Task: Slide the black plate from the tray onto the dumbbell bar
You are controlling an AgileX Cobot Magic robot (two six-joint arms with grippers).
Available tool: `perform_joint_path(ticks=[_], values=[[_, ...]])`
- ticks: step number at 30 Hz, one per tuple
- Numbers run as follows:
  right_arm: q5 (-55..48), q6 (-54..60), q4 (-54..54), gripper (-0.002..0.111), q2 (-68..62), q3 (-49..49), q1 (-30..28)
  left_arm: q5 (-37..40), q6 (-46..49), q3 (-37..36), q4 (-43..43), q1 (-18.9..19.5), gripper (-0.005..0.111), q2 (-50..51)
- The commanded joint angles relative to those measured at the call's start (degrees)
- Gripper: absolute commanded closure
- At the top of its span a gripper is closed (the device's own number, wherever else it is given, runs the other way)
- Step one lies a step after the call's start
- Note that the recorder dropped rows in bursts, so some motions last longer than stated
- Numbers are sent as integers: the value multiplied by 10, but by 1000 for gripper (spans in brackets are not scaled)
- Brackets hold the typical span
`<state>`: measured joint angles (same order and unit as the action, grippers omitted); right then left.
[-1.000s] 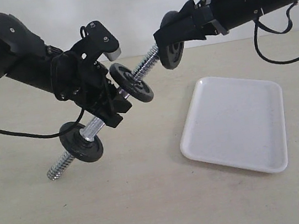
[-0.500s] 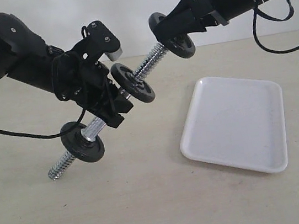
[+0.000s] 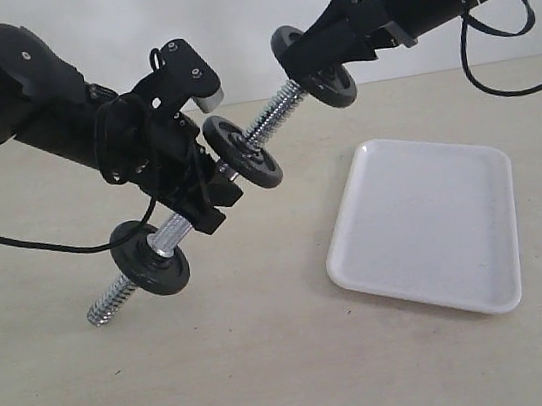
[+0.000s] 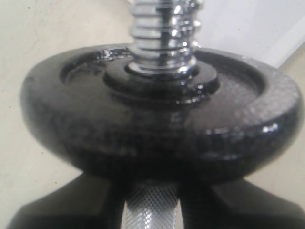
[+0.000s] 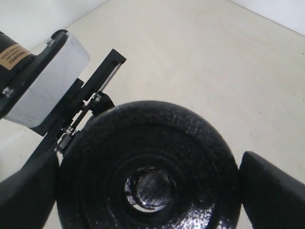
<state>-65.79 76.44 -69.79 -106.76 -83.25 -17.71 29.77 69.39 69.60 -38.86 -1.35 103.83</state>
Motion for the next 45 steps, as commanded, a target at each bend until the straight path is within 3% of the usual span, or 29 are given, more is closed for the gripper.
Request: perform_joint_path(ticks=[1,30,45], values=[[-42,-1,-43,108,12,-9,6,-44,-1,19,-46,-5,103,-25],[-42,-3,-16,108,49,-9,-17,-59,0,19,-46,-5,103,-25],[-42,9,-31,108,43,-9,-69,-59,0,19,-48,-5,103,-25]])
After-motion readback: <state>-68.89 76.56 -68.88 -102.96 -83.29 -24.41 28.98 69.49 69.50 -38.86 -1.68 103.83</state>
